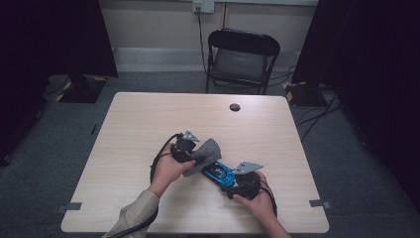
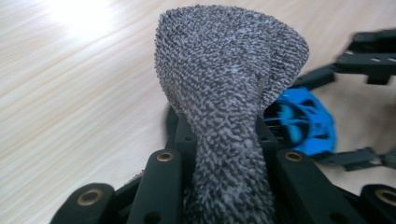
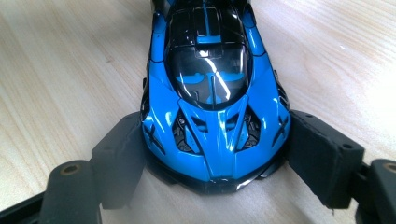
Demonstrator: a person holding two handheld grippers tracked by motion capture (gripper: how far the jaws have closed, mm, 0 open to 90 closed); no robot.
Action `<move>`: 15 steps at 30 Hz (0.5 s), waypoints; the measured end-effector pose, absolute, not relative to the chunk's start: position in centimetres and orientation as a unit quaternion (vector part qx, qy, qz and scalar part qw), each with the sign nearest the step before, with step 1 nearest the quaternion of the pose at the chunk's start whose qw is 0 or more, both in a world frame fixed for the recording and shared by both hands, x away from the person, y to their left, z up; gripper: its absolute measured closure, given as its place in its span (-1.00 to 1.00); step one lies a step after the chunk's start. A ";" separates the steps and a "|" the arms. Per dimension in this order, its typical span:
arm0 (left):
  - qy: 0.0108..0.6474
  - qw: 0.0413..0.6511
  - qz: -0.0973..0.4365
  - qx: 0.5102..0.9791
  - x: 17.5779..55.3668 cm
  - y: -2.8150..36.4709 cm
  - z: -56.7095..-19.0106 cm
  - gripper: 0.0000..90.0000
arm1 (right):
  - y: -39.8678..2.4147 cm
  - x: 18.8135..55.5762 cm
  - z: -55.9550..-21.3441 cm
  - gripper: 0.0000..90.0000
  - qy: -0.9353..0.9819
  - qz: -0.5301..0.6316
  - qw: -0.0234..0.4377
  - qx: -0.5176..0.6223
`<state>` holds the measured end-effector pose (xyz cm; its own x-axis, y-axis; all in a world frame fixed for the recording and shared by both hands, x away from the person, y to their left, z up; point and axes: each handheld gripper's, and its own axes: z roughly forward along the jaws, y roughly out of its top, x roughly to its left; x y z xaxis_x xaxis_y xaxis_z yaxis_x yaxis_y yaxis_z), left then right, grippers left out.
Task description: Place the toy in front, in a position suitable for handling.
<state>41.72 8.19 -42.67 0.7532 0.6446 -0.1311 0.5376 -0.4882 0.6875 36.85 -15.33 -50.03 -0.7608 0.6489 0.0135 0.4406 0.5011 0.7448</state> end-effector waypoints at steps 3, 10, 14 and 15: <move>0.321 0.374 0.061 0.868 40.5 6.4 -43.1 0.60 | -15.3 36.9 -50.0 -0.47 0.856 0.385 0.135 0.318; 0.290 0.360 0.051 0.885 39.3 3.7 -44.0 0.60 | -15.3 36.9 -50.0 -0.47 0.856 0.385 0.135 0.318; 0.283 0.360 0.044 0.888 39.1 3.0 -44.2 0.60 | -15.3 36.9 -50.0 -0.47 0.856 0.385 0.135 0.318; 0.278 0.358 0.040 0.890 39.0 2.6 -44.3 0.60 | -15.3 36.9 -50.0 -0.47 0.856 0.385 0.136 0.318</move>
<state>39.02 2.60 -44.35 0.8420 0.5243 -0.1271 0.4663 -0.5889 0.6601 36.86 -15.33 -50.03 -0.7613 0.6483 0.0124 0.4397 0.5021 0.7447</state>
